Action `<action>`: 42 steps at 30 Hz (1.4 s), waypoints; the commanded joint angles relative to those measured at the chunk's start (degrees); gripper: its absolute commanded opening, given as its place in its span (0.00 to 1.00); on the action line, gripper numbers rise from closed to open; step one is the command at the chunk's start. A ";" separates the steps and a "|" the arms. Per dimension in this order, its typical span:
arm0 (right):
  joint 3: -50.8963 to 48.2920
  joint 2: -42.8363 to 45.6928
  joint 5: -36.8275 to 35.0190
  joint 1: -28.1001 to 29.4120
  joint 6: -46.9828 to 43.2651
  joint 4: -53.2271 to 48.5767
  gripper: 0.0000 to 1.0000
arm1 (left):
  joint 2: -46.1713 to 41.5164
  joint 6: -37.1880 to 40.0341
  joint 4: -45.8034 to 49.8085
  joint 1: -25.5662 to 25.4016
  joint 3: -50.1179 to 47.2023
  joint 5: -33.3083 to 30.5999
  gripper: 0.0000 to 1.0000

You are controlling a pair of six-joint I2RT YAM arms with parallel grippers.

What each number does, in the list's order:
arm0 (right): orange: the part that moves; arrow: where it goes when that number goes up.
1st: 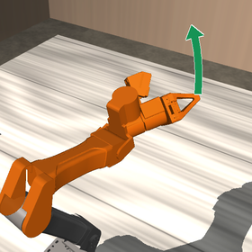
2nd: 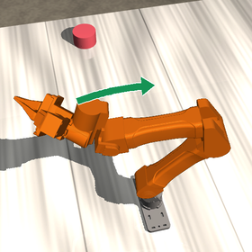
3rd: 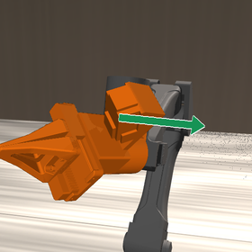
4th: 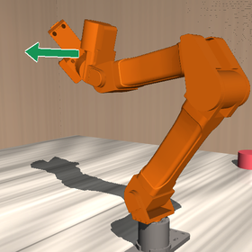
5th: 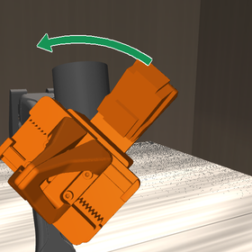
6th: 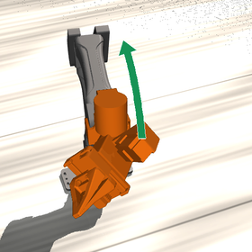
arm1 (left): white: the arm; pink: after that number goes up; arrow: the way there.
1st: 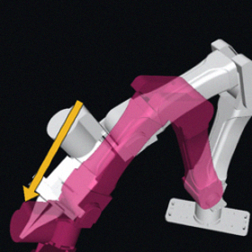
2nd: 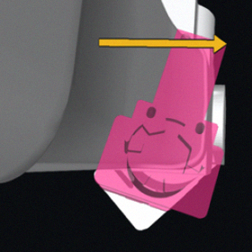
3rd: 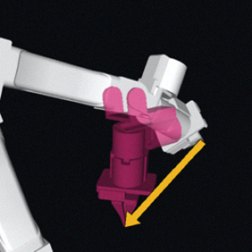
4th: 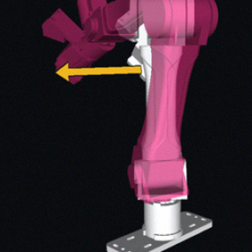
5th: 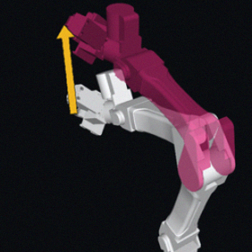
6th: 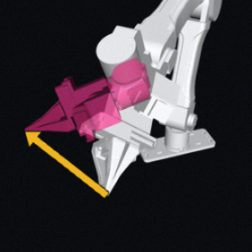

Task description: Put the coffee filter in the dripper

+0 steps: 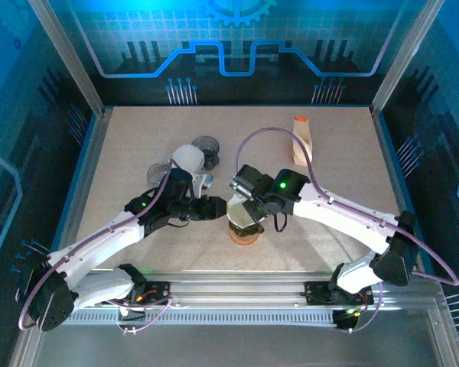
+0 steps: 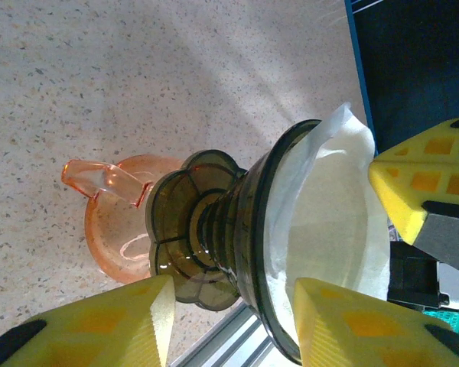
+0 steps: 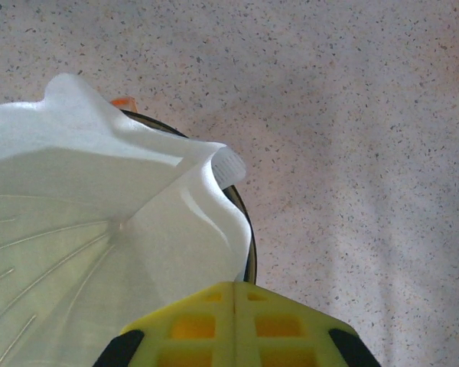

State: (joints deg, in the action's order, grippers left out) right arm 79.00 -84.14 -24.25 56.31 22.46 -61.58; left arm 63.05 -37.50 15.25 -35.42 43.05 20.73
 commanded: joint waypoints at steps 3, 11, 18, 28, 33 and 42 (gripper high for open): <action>3.94 1.77 -3.28 0.44 0.30 -1.24 0.36 | 0.34 0.55 2.18 -0.42 1.03 -1.21 0.46; 4.22 -1.24 10.19 -3.76 -1.26 1.21 0.69 | 0.76 0.19 1.37 -0.43 1.03 -1.08 0.50; 2.27 -5.26 10.01 -4.36 -1.73 2.31 0.70 | 1.00 0.14 1.10 -0.36 0.98 -0.96 0.50; -1.07 -7.92 10.36 -5.59 -1.67 5.58 0.68 | 0.93 0.14 1.10 -0.40 0.81 -0.87 0.49; -2.83 -8.25 10.57 -5.79 -1.39 6.84 0.67 | 1.11 0.22 1.01 -0.39 0.76 -0.80 0.49; -4.97 -9.70 10.03 -5.82 -1.40 8.53 0.67 | 1.59 -0.06 0.50 -0.44 0.68 -0.60 0.49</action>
State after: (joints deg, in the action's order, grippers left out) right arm 74.91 -92.75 -14.28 50.94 21.15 -54.04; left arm 64.16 -37.52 16.14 -35.42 43.05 20.16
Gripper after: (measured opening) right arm 0.674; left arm 0.495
